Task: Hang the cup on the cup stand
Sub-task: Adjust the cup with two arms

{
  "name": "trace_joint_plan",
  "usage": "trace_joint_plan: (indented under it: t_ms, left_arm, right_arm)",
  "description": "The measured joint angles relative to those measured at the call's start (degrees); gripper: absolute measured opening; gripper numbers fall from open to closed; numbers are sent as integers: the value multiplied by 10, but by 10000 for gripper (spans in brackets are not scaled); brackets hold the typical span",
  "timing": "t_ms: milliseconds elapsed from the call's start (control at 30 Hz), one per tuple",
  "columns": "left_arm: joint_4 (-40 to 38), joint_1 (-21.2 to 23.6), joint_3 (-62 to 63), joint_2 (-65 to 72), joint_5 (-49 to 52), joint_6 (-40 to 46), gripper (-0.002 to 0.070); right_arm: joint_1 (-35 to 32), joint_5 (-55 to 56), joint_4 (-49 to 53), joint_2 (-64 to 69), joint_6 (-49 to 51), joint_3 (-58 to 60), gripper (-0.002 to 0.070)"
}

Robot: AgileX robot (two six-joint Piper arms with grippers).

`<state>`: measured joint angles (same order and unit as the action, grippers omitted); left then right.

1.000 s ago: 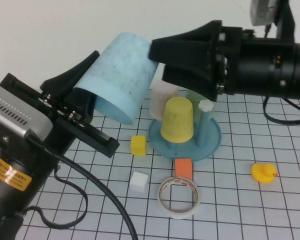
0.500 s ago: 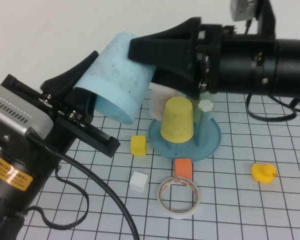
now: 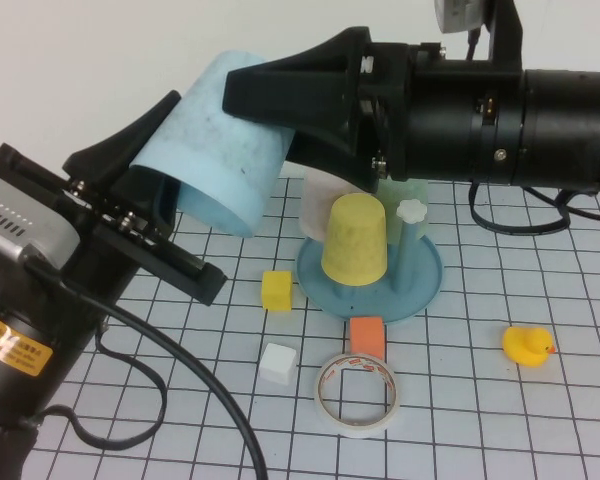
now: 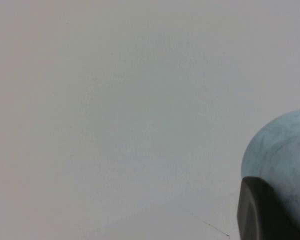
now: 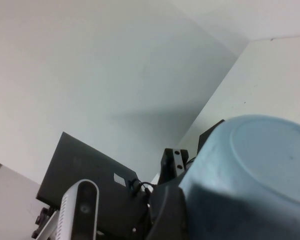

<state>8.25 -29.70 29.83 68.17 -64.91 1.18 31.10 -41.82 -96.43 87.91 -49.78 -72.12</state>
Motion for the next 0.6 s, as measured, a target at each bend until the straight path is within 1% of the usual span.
trace_joint_plan:
  t_ms: [100,200,400,467,500,567,600]
  left_arm:
    - [0,1,0,0,0,-1,7]
    - [0,1,0,0,0,-9,7]
    - [0,2,0,0,0,-15,12]
    - [0,2,0,0,3,-15,34]
    - [1,2,0,0,5,-15,59]
    - [7,2,0,0,12,-16,123]
    - [11,2,0,0,15,-16,168]
  right_arm:
    - [0,-8,0,6,1,-5,608]
    - [0,-11,0,9,3,-6,585]
    - [0,-12,-2,9,5,-6,585]
    - [0,-12,-2,9,3,-6,584]
    - [0,-10,-2,9,3,-6,583]
    - [0,-9,-2,10,0,-6,583]
    - [0,-6,-1,10,-1,-6,582]
